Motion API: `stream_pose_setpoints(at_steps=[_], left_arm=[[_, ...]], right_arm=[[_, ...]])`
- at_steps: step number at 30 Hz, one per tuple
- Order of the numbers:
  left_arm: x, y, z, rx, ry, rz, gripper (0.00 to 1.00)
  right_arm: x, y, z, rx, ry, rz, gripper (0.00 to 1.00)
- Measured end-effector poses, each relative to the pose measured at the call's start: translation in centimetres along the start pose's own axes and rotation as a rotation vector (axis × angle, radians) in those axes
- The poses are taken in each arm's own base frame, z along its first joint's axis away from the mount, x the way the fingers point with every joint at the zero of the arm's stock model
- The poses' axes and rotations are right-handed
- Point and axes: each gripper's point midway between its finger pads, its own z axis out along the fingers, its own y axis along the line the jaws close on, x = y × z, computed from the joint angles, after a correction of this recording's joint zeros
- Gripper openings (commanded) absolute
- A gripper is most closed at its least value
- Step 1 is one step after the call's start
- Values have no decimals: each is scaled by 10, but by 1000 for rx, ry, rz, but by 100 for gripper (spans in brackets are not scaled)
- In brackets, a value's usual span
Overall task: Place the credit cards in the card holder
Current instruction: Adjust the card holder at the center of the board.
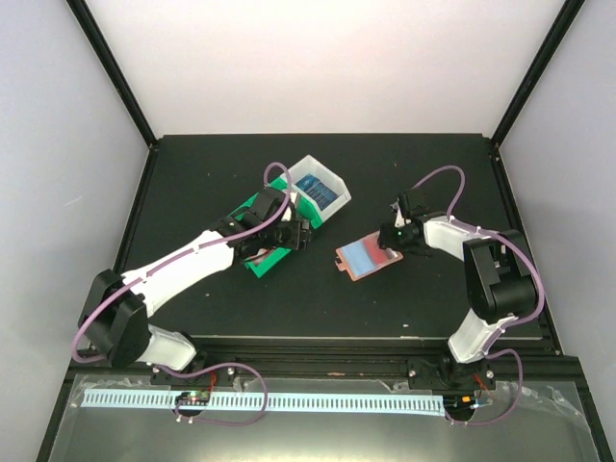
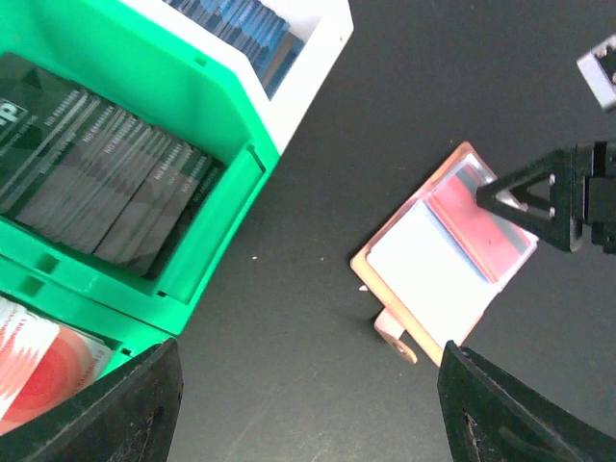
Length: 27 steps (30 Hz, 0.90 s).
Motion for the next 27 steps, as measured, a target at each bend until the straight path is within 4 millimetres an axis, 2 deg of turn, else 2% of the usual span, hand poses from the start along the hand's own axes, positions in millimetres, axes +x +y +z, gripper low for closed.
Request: stream_pose_setpoints(at_steps=[7, 11, 15, 17, 21, 23, 27], left_arm=[[-8, 14, -14, -33, -24, -9, 75], [-3, 27, -15, -76, 0, 4, 76], [3, 40, -17, -120, 34, 29, 76], [5, 46, -18, -137, 50, 47, 76], [8, 56, -22, -171, 80, 102, 72], [9, 61, -23, -192, 92, 135, 70], [15, 75, -27, -263, 124, 193, 68]], right_arm=[[21, 9, -6, -77, 36, 26, 43], [36, 13, -9, -97, 64, 32, 31], [44, 16, -9, -100, 79, 25, 28], [45, 17, -9, -98, 80, 21, 31], [46, 14, -13, -72, 71, 19, 53], [42, 12, -20, -55, 50, 24, 60], [26, 14, -47, -47, -47, 17, 64]])
